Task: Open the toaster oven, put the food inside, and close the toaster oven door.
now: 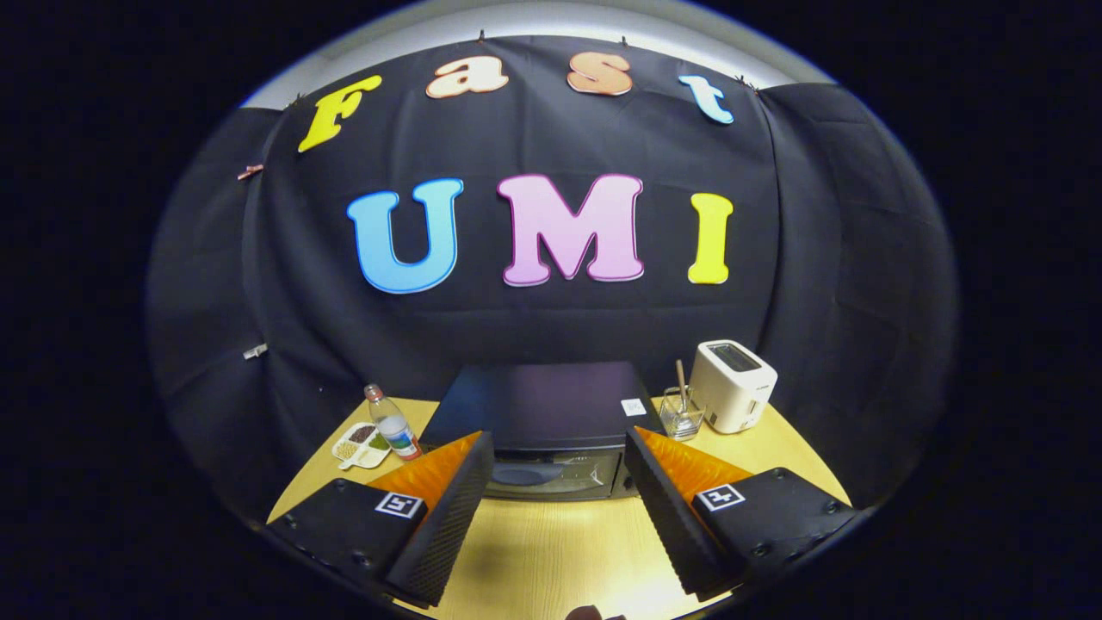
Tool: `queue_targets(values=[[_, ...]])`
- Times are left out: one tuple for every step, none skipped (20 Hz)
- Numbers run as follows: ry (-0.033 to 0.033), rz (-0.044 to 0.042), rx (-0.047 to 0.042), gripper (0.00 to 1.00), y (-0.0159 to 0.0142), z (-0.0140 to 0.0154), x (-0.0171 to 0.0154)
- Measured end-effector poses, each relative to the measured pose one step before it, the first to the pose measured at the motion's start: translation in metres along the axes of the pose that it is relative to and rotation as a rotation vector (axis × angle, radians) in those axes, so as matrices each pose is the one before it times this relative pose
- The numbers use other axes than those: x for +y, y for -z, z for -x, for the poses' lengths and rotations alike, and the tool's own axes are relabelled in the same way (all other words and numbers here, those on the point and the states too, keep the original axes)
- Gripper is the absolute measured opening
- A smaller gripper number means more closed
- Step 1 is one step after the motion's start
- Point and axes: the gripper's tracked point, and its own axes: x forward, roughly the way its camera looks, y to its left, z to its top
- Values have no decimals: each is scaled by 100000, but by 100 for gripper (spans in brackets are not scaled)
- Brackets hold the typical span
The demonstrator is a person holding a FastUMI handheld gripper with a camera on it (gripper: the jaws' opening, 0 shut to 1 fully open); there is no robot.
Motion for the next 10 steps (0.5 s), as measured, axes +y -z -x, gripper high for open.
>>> queue_targets(values=[[-648,33,-2190,99,-1099,970,-343],[-127,-250,-2203,99,-1212,775,-530],[230,-415,-2828,99,-1207,995,-547],[404,-581,-2952,99,-1228,758,-450],[599,-595,-2125,99,-934,866,-440],[-18,-622,-1673,99,-803,730,-301],[266,-379,-1569,99,-687,880,-378],[39,584,-2205,99,-1087,738,-487],[350,1743,-2568,98,-894,900,-515],[615,2272,-2143,99,-916,746,-539]])
